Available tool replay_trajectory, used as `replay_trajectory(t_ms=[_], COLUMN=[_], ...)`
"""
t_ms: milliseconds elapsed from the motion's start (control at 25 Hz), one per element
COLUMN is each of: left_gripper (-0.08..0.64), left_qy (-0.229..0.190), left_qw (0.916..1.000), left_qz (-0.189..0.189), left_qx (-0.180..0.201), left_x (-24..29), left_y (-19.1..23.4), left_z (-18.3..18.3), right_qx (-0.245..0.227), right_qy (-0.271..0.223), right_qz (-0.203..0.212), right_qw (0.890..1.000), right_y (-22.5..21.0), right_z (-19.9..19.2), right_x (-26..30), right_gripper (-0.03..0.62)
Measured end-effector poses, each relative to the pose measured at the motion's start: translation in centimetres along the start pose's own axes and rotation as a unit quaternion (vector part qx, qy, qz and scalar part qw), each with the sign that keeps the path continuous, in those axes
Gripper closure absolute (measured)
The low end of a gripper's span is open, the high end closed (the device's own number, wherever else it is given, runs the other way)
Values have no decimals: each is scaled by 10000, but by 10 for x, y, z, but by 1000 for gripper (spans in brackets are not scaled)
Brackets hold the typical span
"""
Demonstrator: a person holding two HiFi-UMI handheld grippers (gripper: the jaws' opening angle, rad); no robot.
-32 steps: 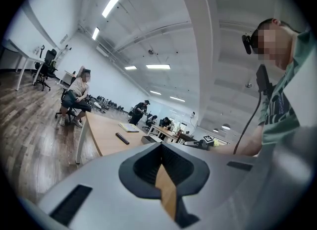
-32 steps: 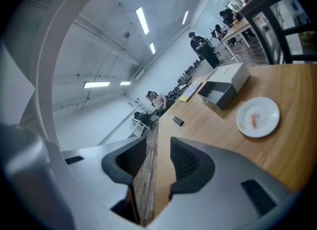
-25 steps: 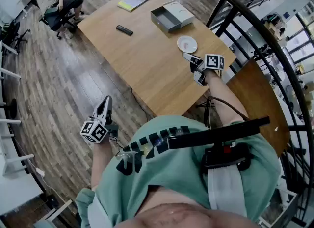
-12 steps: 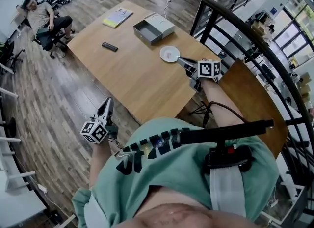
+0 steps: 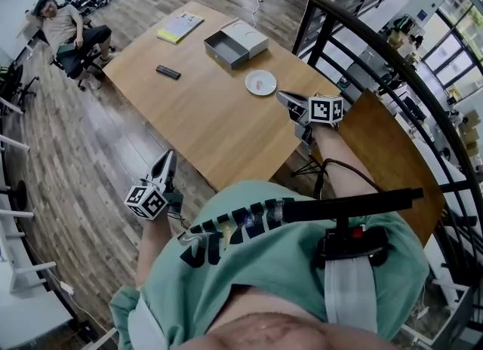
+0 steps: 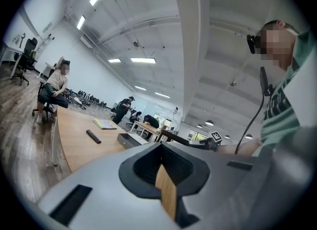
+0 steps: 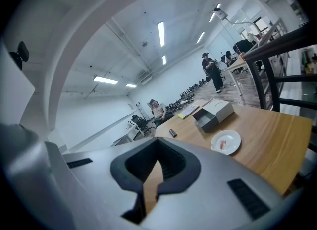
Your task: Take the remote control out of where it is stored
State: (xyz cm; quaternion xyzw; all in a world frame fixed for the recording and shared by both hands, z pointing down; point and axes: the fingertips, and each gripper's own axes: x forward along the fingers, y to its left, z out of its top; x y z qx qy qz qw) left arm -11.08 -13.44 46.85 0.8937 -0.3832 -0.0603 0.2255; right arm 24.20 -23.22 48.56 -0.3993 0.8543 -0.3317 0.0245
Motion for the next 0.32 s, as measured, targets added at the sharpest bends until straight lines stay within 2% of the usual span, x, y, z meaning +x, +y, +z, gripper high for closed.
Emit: replay_trajectory(t_ms=[320], left_gripper=[565], left_qy=[48], left_qw=[10000], left_qz=[14], left_qx=[-51], left_x=[-14], left_y=[8], left_z=[-5], right_qx=[-1], right_qy=[87], right_qz=[48], right_qw=[10000], right_y=[12], right_z=[-11], right_x=[11], right_gripper=[589])
